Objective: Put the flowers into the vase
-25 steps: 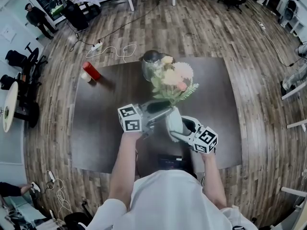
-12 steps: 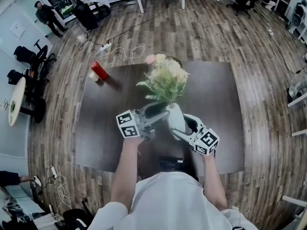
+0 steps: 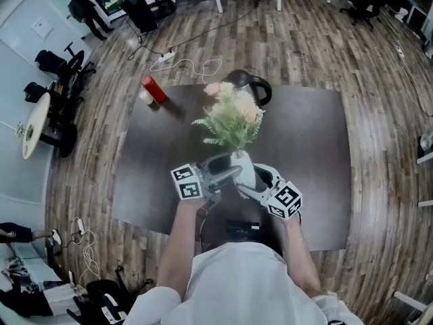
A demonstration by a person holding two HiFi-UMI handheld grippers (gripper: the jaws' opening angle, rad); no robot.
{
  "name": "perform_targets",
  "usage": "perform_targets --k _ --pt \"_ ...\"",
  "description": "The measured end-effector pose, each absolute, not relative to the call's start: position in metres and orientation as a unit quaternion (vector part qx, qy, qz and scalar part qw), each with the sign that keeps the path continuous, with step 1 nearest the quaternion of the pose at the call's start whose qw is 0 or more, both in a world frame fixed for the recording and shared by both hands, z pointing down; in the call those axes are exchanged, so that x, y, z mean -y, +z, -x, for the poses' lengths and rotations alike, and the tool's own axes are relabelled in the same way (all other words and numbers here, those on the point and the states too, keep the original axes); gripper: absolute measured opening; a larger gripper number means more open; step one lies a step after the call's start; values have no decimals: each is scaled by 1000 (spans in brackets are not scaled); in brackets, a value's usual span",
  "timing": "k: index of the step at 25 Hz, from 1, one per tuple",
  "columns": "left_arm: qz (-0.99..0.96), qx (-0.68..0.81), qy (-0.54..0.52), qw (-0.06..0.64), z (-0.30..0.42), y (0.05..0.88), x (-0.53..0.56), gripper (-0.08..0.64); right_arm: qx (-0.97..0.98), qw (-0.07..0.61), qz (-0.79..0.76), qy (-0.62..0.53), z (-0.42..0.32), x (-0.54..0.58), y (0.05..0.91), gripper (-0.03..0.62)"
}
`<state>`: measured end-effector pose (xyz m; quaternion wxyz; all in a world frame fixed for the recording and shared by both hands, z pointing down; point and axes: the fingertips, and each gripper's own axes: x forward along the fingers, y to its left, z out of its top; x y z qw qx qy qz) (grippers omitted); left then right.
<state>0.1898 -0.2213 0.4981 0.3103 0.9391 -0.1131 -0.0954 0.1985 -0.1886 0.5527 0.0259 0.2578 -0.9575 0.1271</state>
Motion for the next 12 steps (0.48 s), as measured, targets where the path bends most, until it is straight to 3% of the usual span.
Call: perform_targets --k 12 --pt "-963 154 -47 216 -183 490 204 247 955 158 -252 23 -181 198 565 314"
